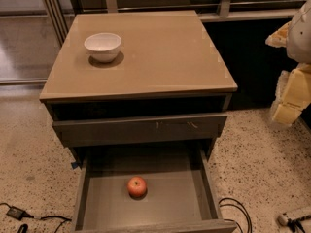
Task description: Pick apple from middle drawer and place on counter
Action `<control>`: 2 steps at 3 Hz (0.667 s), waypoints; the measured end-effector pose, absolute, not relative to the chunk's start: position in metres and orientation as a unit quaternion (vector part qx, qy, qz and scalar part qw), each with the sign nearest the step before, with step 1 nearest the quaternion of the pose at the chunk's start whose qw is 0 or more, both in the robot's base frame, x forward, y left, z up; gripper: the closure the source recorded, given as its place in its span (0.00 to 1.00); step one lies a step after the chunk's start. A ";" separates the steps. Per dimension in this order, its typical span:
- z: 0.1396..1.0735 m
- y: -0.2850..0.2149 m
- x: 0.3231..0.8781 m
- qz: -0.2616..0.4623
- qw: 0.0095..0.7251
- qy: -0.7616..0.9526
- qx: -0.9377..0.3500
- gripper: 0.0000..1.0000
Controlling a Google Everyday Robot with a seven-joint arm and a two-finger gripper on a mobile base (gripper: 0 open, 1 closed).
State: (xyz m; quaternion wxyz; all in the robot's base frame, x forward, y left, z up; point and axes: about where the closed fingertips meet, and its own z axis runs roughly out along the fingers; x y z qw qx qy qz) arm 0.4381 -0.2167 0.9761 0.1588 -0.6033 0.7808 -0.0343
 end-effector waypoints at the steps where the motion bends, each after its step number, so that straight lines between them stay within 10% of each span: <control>1: 0.976 -0.217 0.438 -0.034 0.159 0.781 -0.603 0.00; 2: 0.969 -0.210 0.435 -0.017 0.162 0.779 -0.605 0.00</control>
Offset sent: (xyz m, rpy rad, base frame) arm -0.0098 0.0184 -0.0259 0.0852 0.0676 0.0284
